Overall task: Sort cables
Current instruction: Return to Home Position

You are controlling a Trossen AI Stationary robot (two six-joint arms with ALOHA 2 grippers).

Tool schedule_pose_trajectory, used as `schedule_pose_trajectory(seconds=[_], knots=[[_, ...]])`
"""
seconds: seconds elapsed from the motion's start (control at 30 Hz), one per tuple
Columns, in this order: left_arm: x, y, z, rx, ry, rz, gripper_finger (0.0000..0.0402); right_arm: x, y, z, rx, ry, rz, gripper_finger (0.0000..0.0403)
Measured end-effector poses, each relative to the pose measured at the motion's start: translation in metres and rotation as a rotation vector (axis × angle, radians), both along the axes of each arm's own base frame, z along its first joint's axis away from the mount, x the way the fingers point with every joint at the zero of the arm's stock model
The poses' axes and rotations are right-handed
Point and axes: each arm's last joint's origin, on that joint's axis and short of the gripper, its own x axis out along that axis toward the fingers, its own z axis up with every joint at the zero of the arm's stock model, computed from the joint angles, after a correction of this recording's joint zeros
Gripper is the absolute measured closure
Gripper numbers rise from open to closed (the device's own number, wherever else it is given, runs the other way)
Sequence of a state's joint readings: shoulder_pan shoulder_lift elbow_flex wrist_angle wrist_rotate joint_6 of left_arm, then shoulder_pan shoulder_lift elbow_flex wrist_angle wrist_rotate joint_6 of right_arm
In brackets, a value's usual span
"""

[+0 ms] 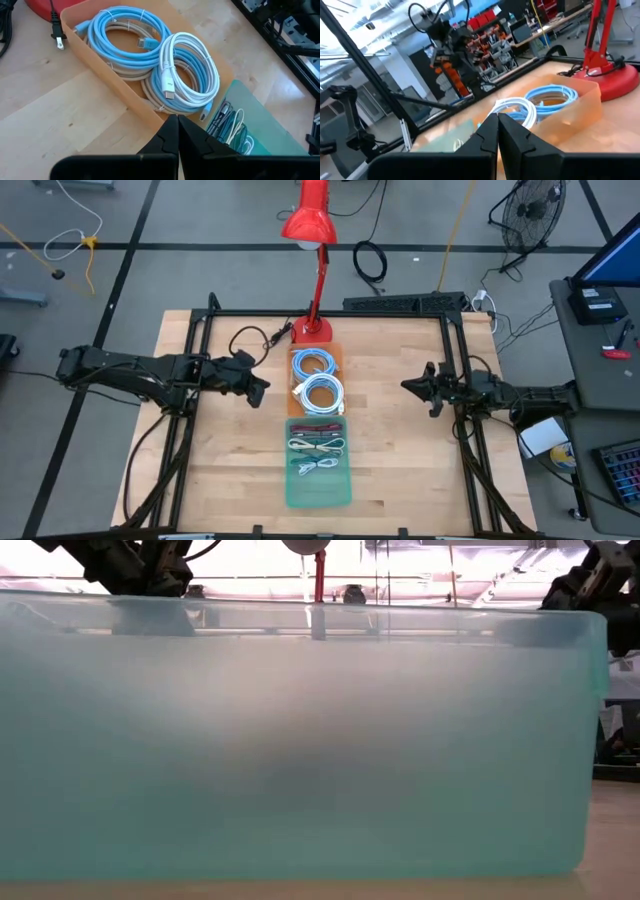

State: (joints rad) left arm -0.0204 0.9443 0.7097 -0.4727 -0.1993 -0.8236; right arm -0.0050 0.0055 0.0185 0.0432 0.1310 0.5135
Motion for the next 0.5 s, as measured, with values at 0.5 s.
schedule_pose_trajectory(seconds=[0.5], knots=[[-0.021, 0.008, 0.020, 0.154, -0.086, -0.050, 0.0401, 0.001, 0.001, -0.001, 0.049, 0.006, 0.030, 0.0403]])
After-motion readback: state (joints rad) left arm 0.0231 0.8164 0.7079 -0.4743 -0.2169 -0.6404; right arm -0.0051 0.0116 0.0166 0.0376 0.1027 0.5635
